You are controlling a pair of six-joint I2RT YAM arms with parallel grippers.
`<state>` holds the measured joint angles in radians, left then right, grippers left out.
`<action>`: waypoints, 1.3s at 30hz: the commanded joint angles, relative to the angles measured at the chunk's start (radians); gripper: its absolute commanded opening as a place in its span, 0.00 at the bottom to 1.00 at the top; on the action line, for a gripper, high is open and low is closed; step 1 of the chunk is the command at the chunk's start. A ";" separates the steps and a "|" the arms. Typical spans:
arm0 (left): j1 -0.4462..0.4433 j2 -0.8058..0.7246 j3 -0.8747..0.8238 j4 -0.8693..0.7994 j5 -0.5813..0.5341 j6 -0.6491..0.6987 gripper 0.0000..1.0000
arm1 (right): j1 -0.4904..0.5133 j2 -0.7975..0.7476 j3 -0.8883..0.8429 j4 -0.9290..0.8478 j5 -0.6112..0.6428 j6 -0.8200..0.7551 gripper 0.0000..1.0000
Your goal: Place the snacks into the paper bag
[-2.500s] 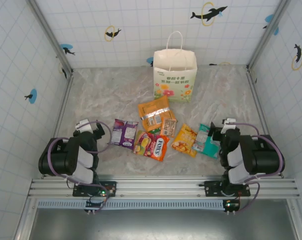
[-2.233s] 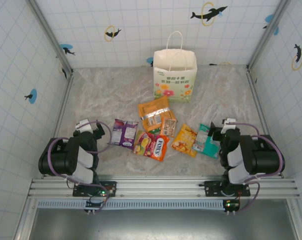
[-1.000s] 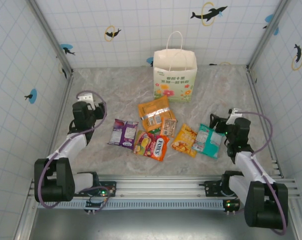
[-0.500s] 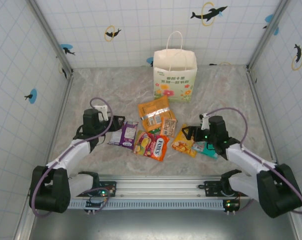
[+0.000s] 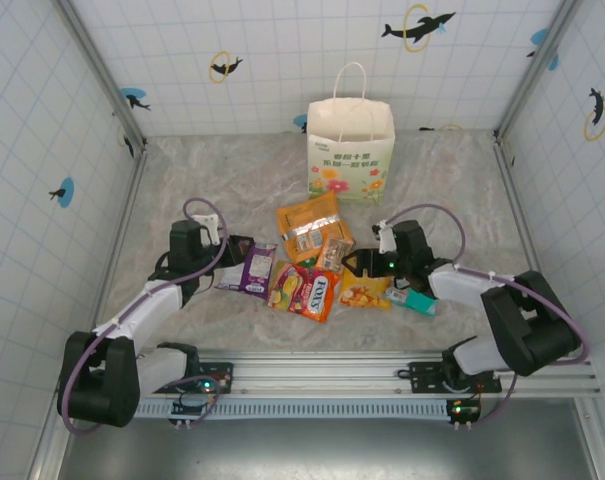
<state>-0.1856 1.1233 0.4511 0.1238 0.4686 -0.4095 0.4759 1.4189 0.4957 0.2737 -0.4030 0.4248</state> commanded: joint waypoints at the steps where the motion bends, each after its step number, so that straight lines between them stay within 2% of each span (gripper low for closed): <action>1: -0.006 -0.010 -0.008 0.004 0.021 -0.013 0.55 | 0.003 0.034 0.070 0.034 -0.020 -0.044 0.89; 4: -0.009 -0.011 -0.012 0.002 0.021 -0.013 0.55 | 0.002 0.042 0.084 0.054 -0.034 -0.048 0.87; 9: -0.009 -0.011 -0.019 0.006 0.024 -0.012 0.55 | 0.005 0.095 0.083 0.121 -0.104 -0.008 0.74; 14: -0.012 -0.017 -0.025 0.007 0.024 -0.012 0.55 | 0.003 0.138 0.102 0.125 -0.074 -0.013 0.65; 27: -0.020 -0.020 -0.033 0.015 0.015 -0.017 0.54 | 0.003 0.241 0.128 0.224 -0.102 0.002 0.46; 35: -0.019 -0.029 -0.031 -0.006 -0.014 -0.006 0.53 | 0.003 0.243 0.117 0.242 -0.084 -0.012 0.18; 39: -0.018 -0.037 -0.032 -0.010 -0.016 -0.005 0.53 | 0.003 0.211 0.101 0.248 -0.063 -0.009 0.10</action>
<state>-0.1974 1.1027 0.4194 0.1265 0.4599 -0.4236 0.4767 1.6634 0.5938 0.4820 -0.4862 0.4229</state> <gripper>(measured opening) 0.526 0.116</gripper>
